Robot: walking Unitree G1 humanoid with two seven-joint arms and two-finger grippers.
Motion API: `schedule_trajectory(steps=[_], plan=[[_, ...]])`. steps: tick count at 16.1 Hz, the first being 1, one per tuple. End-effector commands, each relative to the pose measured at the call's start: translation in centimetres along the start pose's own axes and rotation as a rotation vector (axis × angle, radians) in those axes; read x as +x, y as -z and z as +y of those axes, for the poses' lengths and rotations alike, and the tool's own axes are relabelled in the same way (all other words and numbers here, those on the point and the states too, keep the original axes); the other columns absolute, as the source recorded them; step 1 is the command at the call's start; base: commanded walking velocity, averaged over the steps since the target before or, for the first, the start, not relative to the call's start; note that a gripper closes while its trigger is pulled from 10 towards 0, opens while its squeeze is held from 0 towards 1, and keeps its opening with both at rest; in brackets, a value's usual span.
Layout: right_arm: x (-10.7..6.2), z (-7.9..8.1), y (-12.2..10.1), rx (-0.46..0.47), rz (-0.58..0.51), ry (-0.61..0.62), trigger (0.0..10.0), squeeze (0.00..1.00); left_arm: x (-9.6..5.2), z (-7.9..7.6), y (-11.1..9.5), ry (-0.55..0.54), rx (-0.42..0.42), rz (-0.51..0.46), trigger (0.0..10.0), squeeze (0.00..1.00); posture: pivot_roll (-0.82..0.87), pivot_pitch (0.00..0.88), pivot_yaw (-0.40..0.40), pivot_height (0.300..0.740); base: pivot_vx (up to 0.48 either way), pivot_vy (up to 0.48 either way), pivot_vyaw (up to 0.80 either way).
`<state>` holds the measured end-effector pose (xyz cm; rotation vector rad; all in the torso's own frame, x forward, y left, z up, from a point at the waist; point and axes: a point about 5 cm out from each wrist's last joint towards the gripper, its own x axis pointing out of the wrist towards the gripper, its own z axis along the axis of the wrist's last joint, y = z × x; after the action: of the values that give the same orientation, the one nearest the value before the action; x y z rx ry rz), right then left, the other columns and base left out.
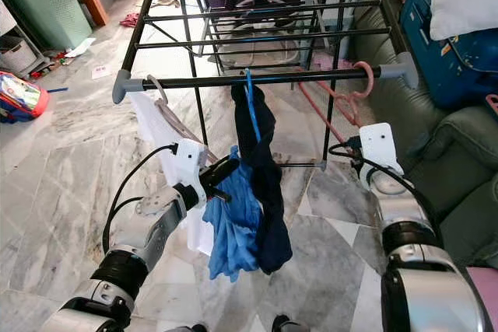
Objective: Hang hanger
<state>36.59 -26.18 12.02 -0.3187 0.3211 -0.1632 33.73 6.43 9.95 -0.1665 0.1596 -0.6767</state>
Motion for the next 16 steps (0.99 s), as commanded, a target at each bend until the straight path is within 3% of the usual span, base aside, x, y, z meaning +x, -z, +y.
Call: schedule_trajectory(steps=[1,9,10,11,16], plan=[[0.1,0.0,-0.5,0.007,-0.011,-0.016,10.0,0.00,0.0,0.2,-0.1,0.004,0.025,0.018,10.0,0.00,-0.06,0.142,0.092,0.740,0.000,0.000,0.00],[0.3,-0.8,-1.0,-0.059,-0.001,-0.068,10.0,0.00,-0.2,0.3,0.0,0.001,0.032,0.028,10.0,0.00,-0.04,0.142,0.087,0.740,0.000,0.000,0.00],[0.3,-1.0,-1.1,-0.062,-0.002,-0.068,3.3,0.00,-0.2,0.3,0.1,0.001,0.032,0.029,10.0,0.00,-0.04,0.142,0.086,0.740,0.000,0.000,0.00],[0.3,-1.0,-1.2,-0.063,-0.001,-0.068,0.0,0.00,-0.2,0.3,0.1,0.000,0.032,0.030,10.0,0.00,-0.04,0.142,0.085,0.740,0.000,0.000,0.00],[0.3,-0.5,-1.4,-0.075,-0.007,-0.126,0.0,0.00,-0.2,0.3,0.2,-0.006,0.029,0.032,10.0,0.00,-0.04,0.139,0.078,0.740,0.000,0.000,0.00]])
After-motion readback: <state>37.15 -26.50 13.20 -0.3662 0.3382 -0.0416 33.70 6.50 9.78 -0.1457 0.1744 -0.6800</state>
